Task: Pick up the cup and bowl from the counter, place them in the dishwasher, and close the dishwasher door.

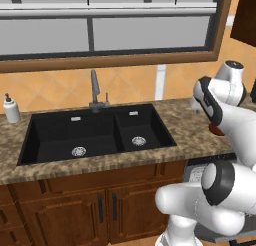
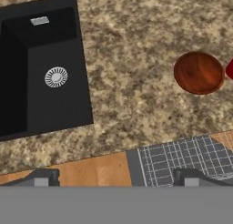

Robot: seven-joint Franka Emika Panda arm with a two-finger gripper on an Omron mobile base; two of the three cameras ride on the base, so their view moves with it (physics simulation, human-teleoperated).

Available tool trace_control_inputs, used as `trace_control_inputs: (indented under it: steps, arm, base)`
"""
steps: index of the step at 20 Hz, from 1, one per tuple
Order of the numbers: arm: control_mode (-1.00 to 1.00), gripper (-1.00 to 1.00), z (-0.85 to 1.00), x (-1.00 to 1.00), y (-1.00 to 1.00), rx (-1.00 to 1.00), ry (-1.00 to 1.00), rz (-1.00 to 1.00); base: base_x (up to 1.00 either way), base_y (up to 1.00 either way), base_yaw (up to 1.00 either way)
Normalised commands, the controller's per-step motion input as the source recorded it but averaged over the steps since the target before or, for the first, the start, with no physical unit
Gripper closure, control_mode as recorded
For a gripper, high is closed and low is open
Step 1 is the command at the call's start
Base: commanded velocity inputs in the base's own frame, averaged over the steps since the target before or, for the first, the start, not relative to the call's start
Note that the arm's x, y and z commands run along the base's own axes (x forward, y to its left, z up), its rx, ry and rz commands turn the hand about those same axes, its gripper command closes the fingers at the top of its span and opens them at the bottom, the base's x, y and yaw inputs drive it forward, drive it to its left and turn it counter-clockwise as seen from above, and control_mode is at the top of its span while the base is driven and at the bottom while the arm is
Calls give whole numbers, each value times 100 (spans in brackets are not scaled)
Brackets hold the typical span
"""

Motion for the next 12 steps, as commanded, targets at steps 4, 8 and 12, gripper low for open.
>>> trace_control_inputs:
  steps: [4, 8, 12]
  arm:
    - [-100, -100, -19, 62, -38, 0, 9, 9]
    - [-100, -100, -14, 69, -24, -2, 10, 11]
    - [-100, -100, -3, 46, 12, -5, 15, 1]
  base:
    - [0, 0, 0]
    - [0, 0, 0]
    - [0, 0, 0]
